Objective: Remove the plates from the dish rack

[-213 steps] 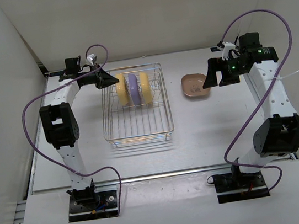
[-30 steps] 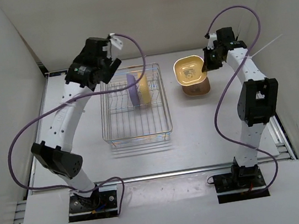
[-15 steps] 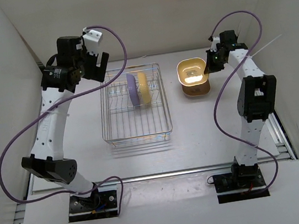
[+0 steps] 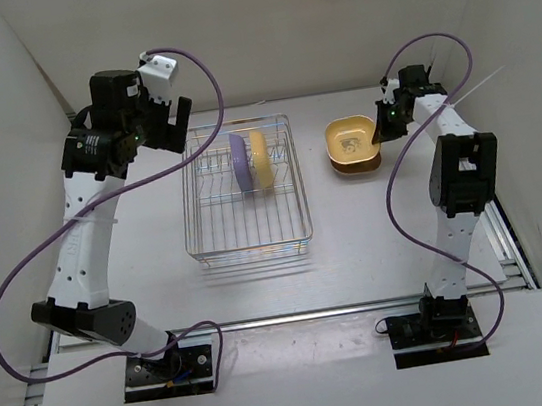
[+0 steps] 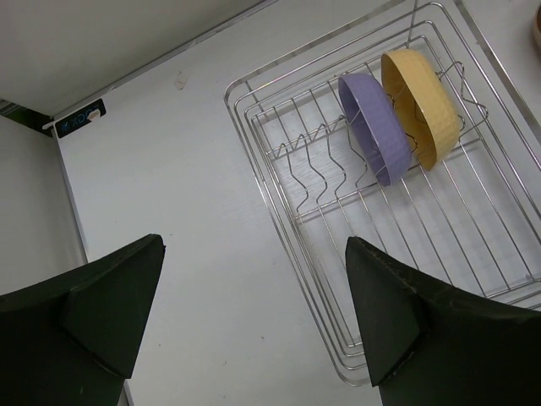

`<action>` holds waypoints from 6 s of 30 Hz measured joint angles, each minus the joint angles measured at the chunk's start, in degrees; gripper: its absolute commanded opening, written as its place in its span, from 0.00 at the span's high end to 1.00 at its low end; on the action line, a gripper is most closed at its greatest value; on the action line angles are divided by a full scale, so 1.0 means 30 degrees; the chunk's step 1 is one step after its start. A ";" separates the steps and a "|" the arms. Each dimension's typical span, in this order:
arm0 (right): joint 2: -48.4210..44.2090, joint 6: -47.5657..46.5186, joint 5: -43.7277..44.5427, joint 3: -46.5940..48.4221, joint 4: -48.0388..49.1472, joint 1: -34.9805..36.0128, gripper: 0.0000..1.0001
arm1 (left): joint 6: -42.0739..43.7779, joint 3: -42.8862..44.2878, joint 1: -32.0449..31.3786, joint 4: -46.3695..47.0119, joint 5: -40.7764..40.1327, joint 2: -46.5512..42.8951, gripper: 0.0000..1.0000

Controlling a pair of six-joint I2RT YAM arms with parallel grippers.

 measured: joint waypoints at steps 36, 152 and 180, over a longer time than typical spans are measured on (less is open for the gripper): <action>-0.0590 -0.0401 0.0641 -0.0240 -0.0576 -0.0029 0.00 | -0.0663 -0.1800 0.0000 0.0197 0.1071 -0.0131 0.01; -0.9690 -0.2900 -0.1115 -0.4860 -0.5246 0.0226 0.01 | -1.7864 -0.7759 0.3898 1.6043 2.2556 0.8313 0.89; -0.9690 -0.2965 -0.1115 -0.4962 -0.5515 0.0350 0.01 | -1.7602 -0.6288 0.5574 1.4746 2.2527 0.7038 0.89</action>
